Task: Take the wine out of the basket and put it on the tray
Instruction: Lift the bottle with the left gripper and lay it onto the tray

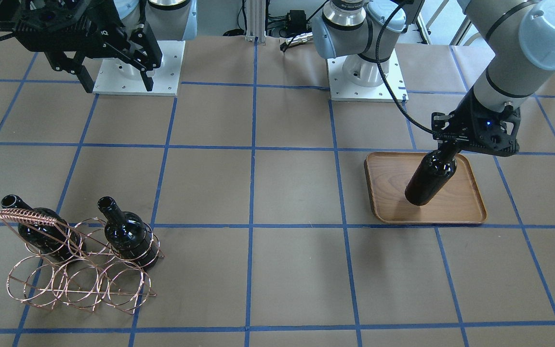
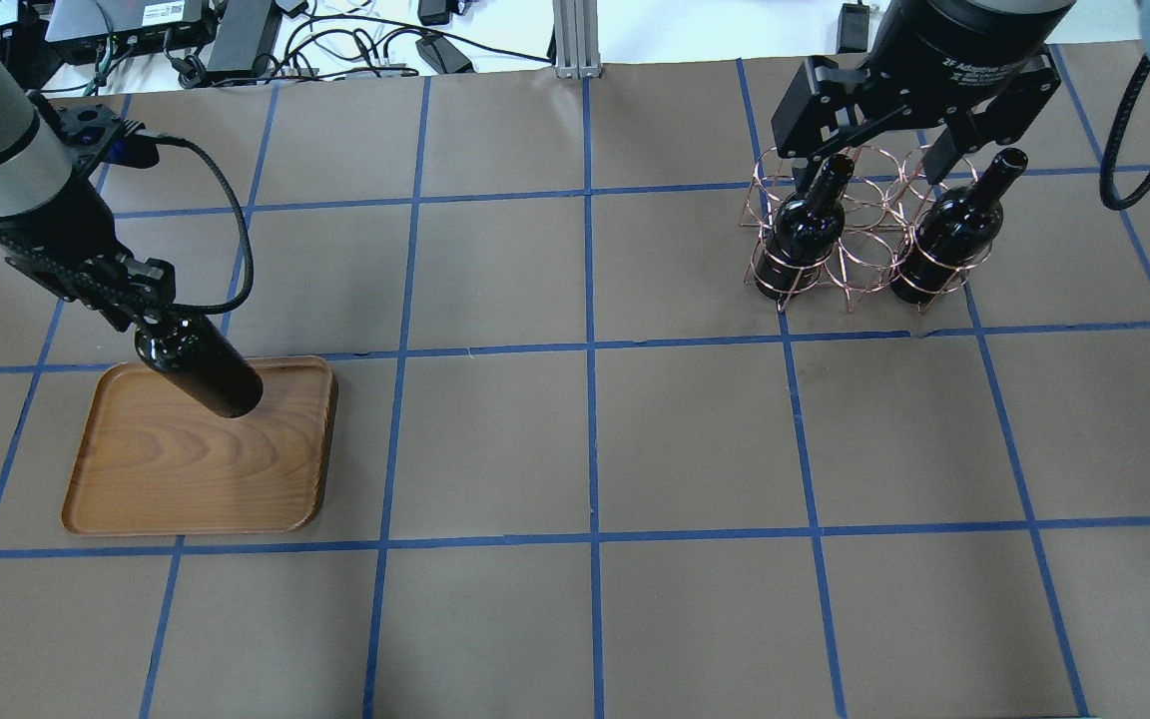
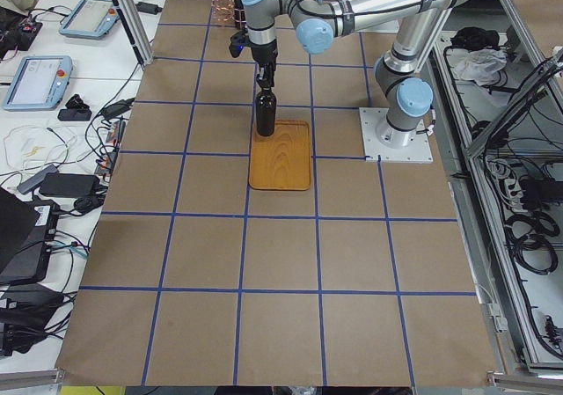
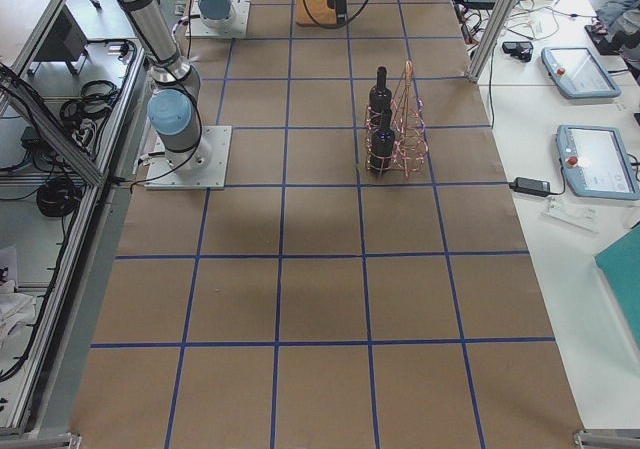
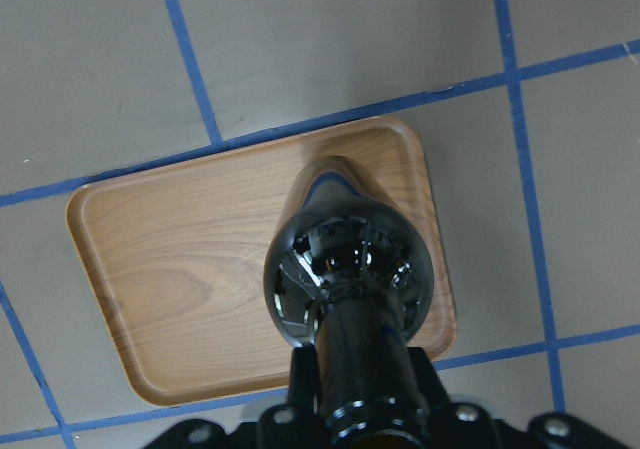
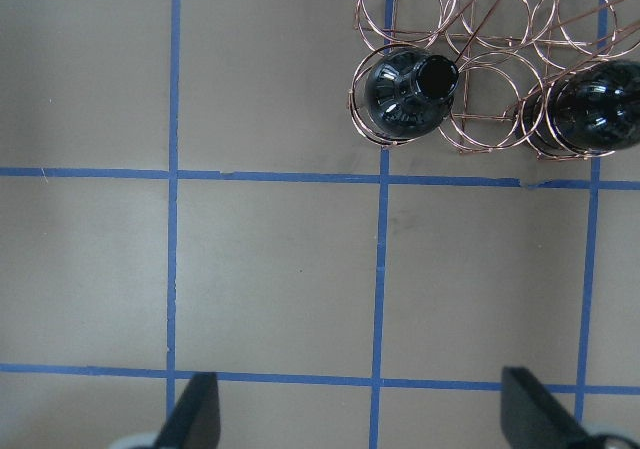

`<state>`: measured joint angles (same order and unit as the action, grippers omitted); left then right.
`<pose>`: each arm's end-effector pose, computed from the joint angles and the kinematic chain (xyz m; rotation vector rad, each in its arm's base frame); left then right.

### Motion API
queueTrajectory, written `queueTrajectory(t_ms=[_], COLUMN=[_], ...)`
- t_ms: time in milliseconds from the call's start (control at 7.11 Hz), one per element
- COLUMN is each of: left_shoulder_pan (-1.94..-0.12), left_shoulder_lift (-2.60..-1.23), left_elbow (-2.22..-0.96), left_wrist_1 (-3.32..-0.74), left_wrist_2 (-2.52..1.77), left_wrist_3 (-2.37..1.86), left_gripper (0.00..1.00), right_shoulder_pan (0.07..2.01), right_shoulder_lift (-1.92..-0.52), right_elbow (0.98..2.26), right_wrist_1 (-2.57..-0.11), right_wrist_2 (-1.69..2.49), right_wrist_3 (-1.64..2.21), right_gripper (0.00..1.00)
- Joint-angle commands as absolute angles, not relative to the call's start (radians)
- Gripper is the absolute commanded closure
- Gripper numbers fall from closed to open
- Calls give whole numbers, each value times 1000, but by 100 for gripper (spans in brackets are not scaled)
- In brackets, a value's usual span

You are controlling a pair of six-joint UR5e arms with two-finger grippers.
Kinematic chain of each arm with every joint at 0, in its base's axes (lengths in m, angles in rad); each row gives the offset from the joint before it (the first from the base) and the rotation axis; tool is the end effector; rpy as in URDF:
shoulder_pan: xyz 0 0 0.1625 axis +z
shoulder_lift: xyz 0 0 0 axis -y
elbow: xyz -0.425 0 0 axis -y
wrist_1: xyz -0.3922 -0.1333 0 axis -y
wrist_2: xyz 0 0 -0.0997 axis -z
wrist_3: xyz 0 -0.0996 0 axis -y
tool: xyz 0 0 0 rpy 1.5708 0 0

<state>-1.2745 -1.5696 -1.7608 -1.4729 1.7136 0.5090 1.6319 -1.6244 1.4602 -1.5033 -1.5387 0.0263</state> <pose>0.0248 -0.4891 0.4067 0.3324 3.0203 0.2123 0.1651 -0.4638 0.5615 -0.0564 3.1013 -0.1478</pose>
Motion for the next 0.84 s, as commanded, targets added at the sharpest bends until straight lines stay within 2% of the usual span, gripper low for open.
queueTrajectory(t_ms=[0,703], left_shoulder_pan=[-1221,-1197], left_shoulder_lift=[-1549,-1552], left_elbow=[-1811,-1836], left_wrist_1=[-1477,-1476], left_wrist_2=[1743,1741], left_wrist_3=[543,565], left_gripper=[100,100], right_shoulder_pan=[1632,1632], right_shoulder_lift=[-1624,-1626], right_elbow=[1460,1466], right_wrist_1=[-1503,-1503], right_wrist_2=[-1539,-1539], right_wrist_3=[26,26], right_gripper=[0,0])
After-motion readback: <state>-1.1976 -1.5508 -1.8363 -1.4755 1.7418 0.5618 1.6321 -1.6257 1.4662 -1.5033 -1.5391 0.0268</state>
